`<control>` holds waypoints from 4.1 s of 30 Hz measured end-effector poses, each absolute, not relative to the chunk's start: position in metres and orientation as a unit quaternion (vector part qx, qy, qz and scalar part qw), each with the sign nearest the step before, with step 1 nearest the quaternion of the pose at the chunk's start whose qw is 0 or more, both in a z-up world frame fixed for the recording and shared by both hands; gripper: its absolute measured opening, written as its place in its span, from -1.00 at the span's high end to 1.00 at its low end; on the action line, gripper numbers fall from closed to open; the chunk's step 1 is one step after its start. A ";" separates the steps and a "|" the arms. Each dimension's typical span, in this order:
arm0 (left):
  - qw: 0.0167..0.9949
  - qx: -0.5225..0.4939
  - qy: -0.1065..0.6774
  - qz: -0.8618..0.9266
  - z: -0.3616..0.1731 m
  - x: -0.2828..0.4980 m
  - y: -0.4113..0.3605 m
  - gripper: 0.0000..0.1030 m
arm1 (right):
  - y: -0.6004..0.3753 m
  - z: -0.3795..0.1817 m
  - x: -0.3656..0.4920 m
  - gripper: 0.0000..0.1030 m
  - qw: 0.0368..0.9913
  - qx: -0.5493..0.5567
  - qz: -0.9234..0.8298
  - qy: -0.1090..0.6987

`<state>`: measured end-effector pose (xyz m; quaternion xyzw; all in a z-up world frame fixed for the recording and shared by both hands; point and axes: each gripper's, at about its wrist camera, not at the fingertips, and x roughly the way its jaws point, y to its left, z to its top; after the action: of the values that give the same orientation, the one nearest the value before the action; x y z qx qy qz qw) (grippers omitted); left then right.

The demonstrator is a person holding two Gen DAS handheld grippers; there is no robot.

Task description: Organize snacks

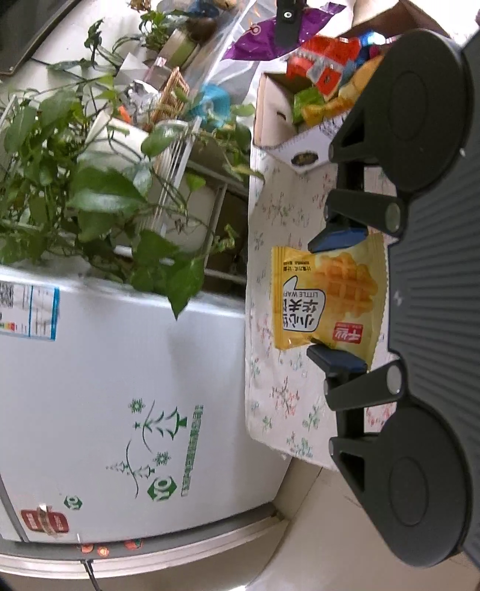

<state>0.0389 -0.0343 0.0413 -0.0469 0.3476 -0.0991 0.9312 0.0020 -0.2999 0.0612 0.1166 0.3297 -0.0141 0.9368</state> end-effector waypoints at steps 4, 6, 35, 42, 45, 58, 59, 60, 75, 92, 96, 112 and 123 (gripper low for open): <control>0.932 -0.039 0.341 -0.117 0.050 0.035 -0.054 -0.03 | -0.316 0.066 -0.006 -0.38 0.938 0.126 -0.025 0.321; 0.932 -0.039 0.337 -0.127 0.055 0.034 -0.065 -0.03 | -0.325 0.068 -0.010 -0.38 0.939 0.131 -0.031 0.317; 0.899 -0.012 0.363 -0.244 0.053 0.028 -0.237 -0.04 | -0.408 0.058 -0.036 -0.38 0.907 0.248 -0.121 0.318; 0.894 -0.003 0.376 -0.243 0.042 0.033 -0.252 -0.05 | -0.411 0.045 -0.036 -0.38 0.891 0.270 -0.126 0.341; 0.894 -0.002 0.379 -0.237 0.042 0.033 -0.253 -0.39 | -0.412 0.044 -0.035 -0.46 0.887 0.277 -0.132 0.346; 0.896 0.035 0.398 -0.193 0.046 0.028 -0.249 -0.78 | -0.408 0.048 -0.032 -0.81 0.892 0.269 -0.129 0.341; 0.896 0.036 0.401 -0.189 0.046 0.028 -0.248 -0.79 | -0.408 0.048 -0.032 -0.84 0.892 0.265 -0.130 0.343; 0.895 0.036 0.403 -0.186 0.045 0.028 -0.248 -0.79 | -0.406 0.048 -0.031 -0.84 0.893 0.258 -0.132 0.345; 0.892 0.054 0.423 -0.151 0.050 0.025 -0.236 -0.82 | -0.398 0.051 -0.029 -0.94 0.899 0.199 -0.157 0.357; 0.894 0.053 0.430 -0.117 0.068 0.020 -0.225 -0.93 | -0.387 0.041 -0.052 -1.00 0.892 0.154 -0.175 0.388; 0.893 0.059 0.431 -0.114 0.068 0.019 -0.229 -0.94 | -0.384 0.038 -0.048 -1.00 0.891 0.146 -0.169 0.396; 0.892 0.101 0.430 -0.095 0.063 0.021 -0.244 -0.96 | -0.384 0.035 -0.042 -1.00 0.887 0.147 -0.157 0.409; 0.888 0.112 0.437 -0.093 0.062 0.021 -0.248 -0.96 | -0.388 0.034 -0.040 -1.00 0.885 0.153 -0.159 0.411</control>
<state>0.0215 -0.2481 0.0621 0.1124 0.4368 -0.0929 0.8877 -0.0403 -0.3881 0.0344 0.1535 0.4106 -0.1594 0.8846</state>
